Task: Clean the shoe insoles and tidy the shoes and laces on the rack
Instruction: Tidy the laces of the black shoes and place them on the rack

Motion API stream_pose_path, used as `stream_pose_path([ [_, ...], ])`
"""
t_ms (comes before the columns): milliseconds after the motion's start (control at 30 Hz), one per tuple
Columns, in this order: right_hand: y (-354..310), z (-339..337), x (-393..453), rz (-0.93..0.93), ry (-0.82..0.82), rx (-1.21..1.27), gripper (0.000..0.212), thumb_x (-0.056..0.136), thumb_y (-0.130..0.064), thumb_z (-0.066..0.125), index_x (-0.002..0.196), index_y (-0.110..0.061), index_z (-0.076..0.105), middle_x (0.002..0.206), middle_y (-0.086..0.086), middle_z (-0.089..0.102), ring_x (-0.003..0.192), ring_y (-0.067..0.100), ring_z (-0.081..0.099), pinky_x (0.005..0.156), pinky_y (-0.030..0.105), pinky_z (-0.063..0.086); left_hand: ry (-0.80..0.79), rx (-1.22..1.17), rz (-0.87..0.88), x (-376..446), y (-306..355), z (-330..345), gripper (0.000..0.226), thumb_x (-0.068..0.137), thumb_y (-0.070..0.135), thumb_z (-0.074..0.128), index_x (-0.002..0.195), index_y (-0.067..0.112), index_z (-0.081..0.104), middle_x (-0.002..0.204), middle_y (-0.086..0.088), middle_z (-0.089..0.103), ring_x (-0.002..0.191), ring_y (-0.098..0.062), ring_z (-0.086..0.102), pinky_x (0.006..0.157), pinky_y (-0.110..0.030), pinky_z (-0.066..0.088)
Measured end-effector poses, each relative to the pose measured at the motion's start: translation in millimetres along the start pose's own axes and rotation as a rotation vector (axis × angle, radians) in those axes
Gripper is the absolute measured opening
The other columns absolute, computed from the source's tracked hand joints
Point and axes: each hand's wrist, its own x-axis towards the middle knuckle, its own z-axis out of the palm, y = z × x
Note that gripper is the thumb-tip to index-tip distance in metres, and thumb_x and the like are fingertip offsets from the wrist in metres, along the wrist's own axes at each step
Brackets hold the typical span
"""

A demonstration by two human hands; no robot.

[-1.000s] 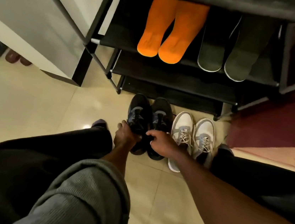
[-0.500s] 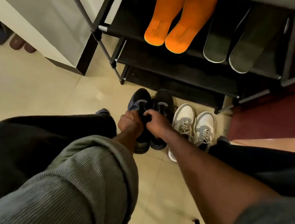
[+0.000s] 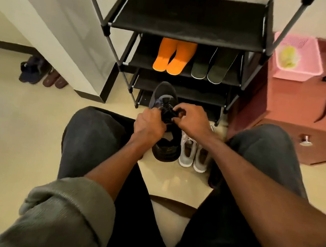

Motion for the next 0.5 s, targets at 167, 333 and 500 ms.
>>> stream_pose_path([
  [167, -17.1, -39.9, -24.1, -0.168, 0.275, 0.034, 0.034, 0.080, -0.028, 0.084, 0.112, -0.022, 0.076, 0.092, -0.009, 0.067, 0.074, 0.007, 0.059, 0.076, 0.033, 0.057, 0.174, -0.025, 0.131, -27.2, 20.9, -39.6, 0.015, 0.096, 0.018, 0.059, 0.094, 0.006, 0.066, 0.079, -0.006, 0.061, 0.071, -0.026, 0.061, 0.064, -0.041, 0.055],
  [333, -34.1, -68.5, -14.7, -0.263, 0.476, 0.025, 0.031, 0.082, -0.023, 0.082, 0.112, -0.015, 0.076, 0.094, -0.003, 0.067, 0.067, 0.007, 0.057, 0.070, 0.035, 0.057, 0.315, -0.143, 0.224, -8.1, 30.5, -59.5, 0.020, 0.099, 0.025, 0.055, 0.085, 0.012, 0.060, 0.071, 0.000, 0.059, 0.059, -0.017, 0.056, 0.049, -0.028, 0.039],
  [500, -41.8, -88.8, 27.2, -0.346, 0.610, -0.026, 0.022, 0.089, -0.023, 0.077, 0.108, -0.013, 0.076, 0.093, -0.003, 0.067, 0.065, 0.008, 0.058, 0.066, 0.025, 0.052, 0.420, -0.246, 0.302, 37.5, 39.6, -72.8, 0.018, 0.100, 0.029, 0.051, 0.089, 0.016, 0.056, 0.073, 0.003, 0.059, 0.061, -0.018, 0.059, 0.051, -0.029, 0.043],
])
